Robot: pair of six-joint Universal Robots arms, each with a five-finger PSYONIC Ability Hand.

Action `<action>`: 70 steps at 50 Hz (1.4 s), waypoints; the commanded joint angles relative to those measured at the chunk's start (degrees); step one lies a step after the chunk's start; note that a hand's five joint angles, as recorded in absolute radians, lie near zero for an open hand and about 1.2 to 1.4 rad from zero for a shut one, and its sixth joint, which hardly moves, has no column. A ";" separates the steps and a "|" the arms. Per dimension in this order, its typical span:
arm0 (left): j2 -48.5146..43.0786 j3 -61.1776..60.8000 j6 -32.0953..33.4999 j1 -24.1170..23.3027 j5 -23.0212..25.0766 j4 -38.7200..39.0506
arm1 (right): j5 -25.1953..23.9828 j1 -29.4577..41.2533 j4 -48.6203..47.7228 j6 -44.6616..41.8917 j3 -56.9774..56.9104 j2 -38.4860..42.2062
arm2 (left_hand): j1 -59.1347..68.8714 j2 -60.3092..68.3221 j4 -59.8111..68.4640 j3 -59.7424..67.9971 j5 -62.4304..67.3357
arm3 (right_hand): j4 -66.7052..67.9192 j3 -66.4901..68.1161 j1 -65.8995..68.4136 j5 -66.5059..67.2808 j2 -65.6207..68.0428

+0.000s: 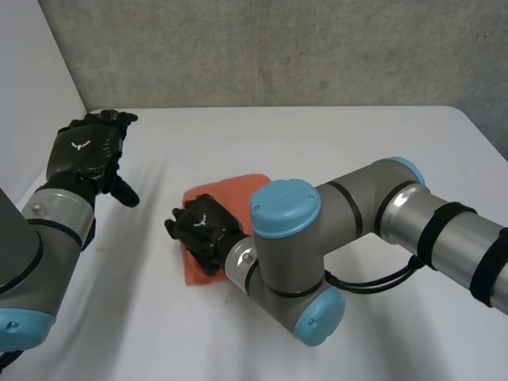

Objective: Fold the laundry

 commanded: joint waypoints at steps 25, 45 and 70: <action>-27.36 23.39 -14.66 -11.22 4.33 -16.56 | 0.52 -17.30 8.67 29.78 -1.91 -1.66 | -0.10 0.96 0.75 0.69 -1.47 | -11.61 -11.58 -6.15 -12.10 -10.85; -19.89 19.51 -14.31 -9.64 1.60 -18.76 | -2.21 -18.80 16.94 29.87 -8.68 -2.70 | -0.49 0.57 0.36 0.31 -1.85 | -11.61 -11.58 -6.15 -12.10 -10.85; 12.72 19.51 -12.29 0.38 1.52 -27.02 | 9.48 -33.74 0.33 19.59 28.40 -52.62 | -0.49 0.57 0.36 0.31 -1.85 | -11.61 -11.58 -6.15 -12.10 -10.85</action>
